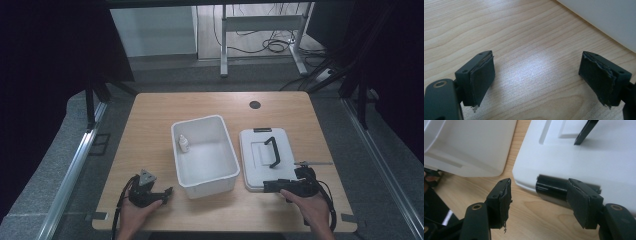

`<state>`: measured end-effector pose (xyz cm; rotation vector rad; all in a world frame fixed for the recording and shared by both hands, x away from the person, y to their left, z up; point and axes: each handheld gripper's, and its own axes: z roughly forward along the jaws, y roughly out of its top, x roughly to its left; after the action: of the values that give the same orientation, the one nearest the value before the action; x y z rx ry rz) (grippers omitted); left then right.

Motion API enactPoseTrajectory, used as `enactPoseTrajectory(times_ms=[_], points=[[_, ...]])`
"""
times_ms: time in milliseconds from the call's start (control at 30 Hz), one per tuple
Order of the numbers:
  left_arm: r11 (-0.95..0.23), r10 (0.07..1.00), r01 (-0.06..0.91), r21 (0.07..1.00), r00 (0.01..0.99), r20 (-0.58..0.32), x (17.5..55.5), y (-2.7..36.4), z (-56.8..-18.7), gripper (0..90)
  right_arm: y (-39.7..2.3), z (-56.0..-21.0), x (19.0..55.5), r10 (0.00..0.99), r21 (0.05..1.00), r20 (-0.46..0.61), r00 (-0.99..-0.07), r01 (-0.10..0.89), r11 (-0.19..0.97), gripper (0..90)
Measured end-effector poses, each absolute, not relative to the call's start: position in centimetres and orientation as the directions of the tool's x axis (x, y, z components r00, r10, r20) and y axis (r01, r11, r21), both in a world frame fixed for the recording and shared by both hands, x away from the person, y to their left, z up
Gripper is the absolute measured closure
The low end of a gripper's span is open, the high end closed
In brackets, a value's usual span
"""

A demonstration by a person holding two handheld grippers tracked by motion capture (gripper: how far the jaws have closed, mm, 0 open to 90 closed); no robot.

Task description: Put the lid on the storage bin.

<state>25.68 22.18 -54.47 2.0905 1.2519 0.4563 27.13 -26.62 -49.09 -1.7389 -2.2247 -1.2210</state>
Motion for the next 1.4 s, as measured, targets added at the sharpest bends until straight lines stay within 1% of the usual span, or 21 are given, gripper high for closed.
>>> enactPoseTrajectory(times_ms=[100,200,367,600,733,1067,1400], points=[[-0.334,0.874,0.648,0.685,0.485,-0.033,25.7,22.2,-54.5,13.0,-26.6,-49.0,26.9,0.796,0.544,0.473,-0.378,0.836,0.074,36.6],[-0.329,0.877,0.651,0.684,0.479,-0.034,25.6,22.2,-54.5,12.7,-26.6,-49.2,26.5,0.78,0.521,0.5,-0.377,0.85,0.077,37.7],[-0.328,0.879,0.652,0.684,0.476,-0.033,25.5,22.2,-54.5,12.6,-26.9,-48.9,25.9,0.769,0.531,0.512,-0.384,0.844,0.067,38.6],[-0.333,0.875,0.65,0.684,0.484,-0.034,25.6,22.3,-54.5,12.3,-27.3,-49.1,25.8,0.785,0.524,0.495,-0.372,0.849,0.071,38.5],[-0.336,0.873,0.649,0.683,0.487,-0.033,25.6,22.3,-54.5,12.2,-27.8,-49.3,26.1,0.804,0.519,0.485,-0.344,0.853,0.052,38.4],[-0.341,0.869,0.646,0.683,0.493,-0.033,25.6,22.4,-54.5,12.2,-28.4,-48.8,25.9,0.802,0.532,0.479,-0.358,0.845,0.059,38.5],[-0.341,0.87,0.646,0.683,0.493,-0.033,25.6,22.4,-54.5,12.2,-29.5,-48.2,26.3,0.805,0.528,0.486,-0.339,0.848,0.039,38.5]])
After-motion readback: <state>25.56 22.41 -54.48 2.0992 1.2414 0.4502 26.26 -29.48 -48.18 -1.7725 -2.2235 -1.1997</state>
